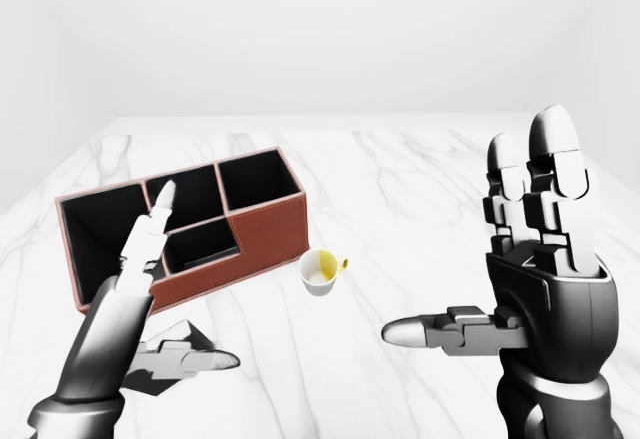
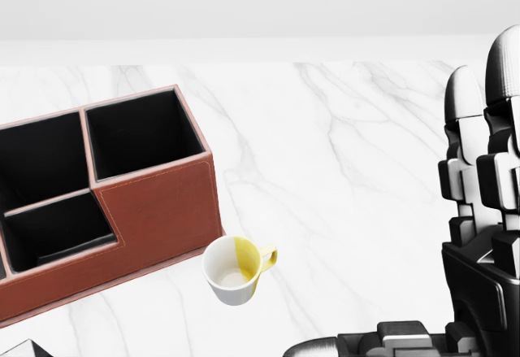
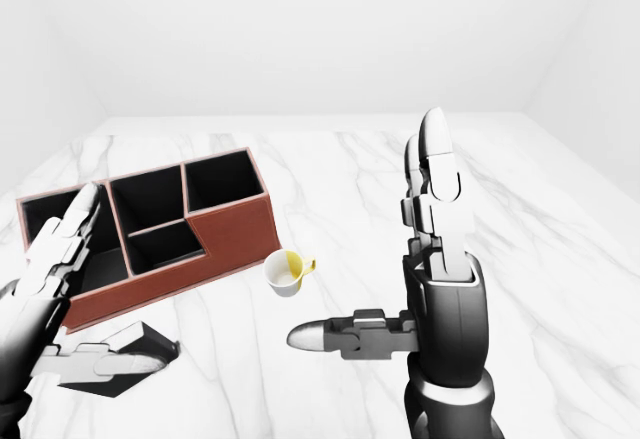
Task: Pick up the book and place it in the front compartment of the caddy.
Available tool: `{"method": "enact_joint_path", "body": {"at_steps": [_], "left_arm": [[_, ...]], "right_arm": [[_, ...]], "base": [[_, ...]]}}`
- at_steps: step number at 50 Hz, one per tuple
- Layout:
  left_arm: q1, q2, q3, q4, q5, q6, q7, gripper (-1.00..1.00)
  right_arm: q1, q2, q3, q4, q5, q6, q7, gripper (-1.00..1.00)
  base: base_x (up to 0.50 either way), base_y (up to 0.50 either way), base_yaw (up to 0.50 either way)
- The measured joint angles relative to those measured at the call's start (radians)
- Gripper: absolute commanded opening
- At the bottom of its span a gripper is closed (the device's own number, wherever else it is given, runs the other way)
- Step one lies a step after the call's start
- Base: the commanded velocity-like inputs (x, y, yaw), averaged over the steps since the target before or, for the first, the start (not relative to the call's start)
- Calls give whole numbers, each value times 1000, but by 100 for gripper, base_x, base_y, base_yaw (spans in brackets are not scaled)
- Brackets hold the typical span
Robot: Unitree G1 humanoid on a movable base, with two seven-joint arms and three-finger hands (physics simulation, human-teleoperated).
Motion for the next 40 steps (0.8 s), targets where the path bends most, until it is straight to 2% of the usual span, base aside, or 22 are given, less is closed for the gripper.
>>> {"method": "enact_joint_path", "body": {"at_steps": [5, 11, 17, 28, 34, 40], "left_arm": [[34, -29, 32, 6, 31, 0, -63, 100], [64, -59, 70, 16, 61, -13, -121, 100], [77, -77, 103, 26, 78, -23, -135, 100], [95, -95, 160, 64, 100, -97, -135, 100], [98, -100, 184, 83, 106, -127, -135, 100], [105, -105, 202, 104, 113, -167, -135, 100]], "right_arm": [[0, 1, -2, 0, -4, 0, 1, 100], [1, 1, -3, 0, -7, 0, 2, 100], [0, 2, -3, 0, -10, 0, 2, 100], [-1, 2, -1, 0, -14, 0, 2, 100], [-1, 2, -1, 0, -14, 0, 2, 100], [0, 2, 0, 0, -15, 0, 2, 100]], "base": [[0, 0, 0], [0, 0, 0], [0, 0, 0], [0, 0, 0], [0, 0, 0], [0, 0, 0]]}}
